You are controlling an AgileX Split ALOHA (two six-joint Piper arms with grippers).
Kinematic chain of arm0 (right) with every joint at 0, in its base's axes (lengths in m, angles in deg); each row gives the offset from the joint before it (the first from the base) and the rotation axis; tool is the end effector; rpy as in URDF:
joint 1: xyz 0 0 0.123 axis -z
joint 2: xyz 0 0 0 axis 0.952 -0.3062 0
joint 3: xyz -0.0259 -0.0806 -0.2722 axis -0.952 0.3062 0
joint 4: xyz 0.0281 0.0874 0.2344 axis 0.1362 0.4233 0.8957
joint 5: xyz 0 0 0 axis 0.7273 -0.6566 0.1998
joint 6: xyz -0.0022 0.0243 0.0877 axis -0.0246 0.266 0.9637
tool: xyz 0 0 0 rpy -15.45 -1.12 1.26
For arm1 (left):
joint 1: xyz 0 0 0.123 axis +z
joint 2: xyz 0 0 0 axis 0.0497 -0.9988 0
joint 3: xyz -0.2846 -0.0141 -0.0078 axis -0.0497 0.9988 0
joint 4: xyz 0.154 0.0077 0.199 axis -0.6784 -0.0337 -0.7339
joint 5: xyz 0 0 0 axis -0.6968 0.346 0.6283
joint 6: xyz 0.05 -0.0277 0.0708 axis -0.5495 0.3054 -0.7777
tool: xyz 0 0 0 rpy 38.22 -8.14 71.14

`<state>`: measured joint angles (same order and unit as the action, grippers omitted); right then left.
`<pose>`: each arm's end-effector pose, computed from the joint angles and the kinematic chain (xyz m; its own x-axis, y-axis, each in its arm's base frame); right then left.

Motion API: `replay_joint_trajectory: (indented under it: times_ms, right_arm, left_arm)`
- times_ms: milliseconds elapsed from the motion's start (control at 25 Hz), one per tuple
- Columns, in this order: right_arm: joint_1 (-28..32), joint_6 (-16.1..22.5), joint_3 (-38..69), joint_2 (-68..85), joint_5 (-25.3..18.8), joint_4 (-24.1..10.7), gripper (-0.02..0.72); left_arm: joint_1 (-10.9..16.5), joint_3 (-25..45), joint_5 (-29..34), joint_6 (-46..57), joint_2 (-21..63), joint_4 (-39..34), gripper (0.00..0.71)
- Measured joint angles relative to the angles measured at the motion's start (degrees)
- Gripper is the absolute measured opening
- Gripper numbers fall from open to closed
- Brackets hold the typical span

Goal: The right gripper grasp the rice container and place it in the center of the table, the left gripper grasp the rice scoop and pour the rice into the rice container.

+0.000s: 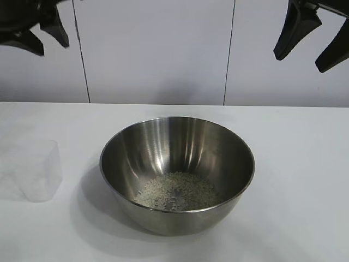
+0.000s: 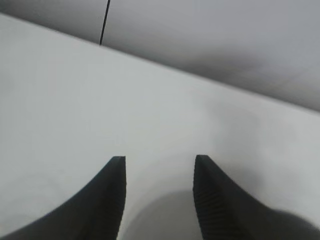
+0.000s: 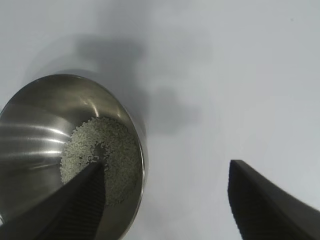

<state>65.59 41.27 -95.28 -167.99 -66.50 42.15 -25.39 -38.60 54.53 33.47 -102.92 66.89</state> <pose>0.3158 0.0560 0.3110 -0.8849 -0.0172 -0.4655 -0.1383 0.9640 0.2273 0.3328 -0.1372 0.2794 -0.8034 -0.0698 -0.5913 0.0860 0.9691 -0.2313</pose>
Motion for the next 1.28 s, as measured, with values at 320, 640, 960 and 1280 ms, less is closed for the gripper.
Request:
replay_joint_trajectory:
  times_ms: [320, 640, 960, 1280]
  right_arm:
    - [0.0, 0.0, 0.0, 0.0, 0.0, 0.5, 0.483]
    - [0.0, 0.0, 0.0, 0.0, 0.0, 0.6, 0.483]
    - [0.0, 0.0, 0.0, 0.0, 0.0, 0.6, 0.483]
    - [0.0, 0.0, 0.0, 0.0, 0.6, 0.6, 0.483]
  left_arm:
    - [0.0, -10.8, 12.0, -19.5, -1.6, 15.3, 0.358]
    - [0.0, -11.4, 16.3, -19.7, -1.6, 15.7, 0.407]
    - [0.0, -11.5, 16.5, -19.7, -1.6, 15.7, 0.407]
    - [0.0, -11.5, 17.9, -19.7, -1.6, 15.7, 0.407]
